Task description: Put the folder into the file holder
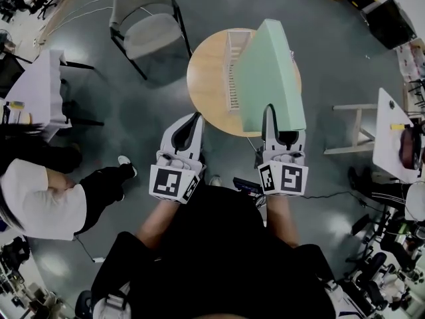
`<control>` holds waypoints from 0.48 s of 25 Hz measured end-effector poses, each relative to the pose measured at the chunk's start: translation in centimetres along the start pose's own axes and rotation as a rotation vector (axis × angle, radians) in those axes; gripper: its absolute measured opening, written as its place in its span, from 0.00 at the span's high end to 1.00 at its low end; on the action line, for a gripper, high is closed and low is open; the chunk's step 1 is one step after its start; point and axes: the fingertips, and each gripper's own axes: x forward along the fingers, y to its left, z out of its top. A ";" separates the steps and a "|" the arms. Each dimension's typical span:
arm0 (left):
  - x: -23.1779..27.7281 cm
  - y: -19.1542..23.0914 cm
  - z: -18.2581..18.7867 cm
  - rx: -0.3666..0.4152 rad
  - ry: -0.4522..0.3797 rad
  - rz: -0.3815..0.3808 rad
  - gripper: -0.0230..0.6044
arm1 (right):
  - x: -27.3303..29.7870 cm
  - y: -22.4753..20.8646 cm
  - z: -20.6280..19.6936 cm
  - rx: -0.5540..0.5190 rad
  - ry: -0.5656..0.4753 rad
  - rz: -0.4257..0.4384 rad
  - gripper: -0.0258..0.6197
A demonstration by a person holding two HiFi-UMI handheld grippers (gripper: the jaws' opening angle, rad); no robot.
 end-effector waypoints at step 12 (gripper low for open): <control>2.9 2.0 -0.2 -0.008 0.017 -0.011 0.96 | 4.5 -0.3 -1.5 -0.017 -0.009 -0.003 0.73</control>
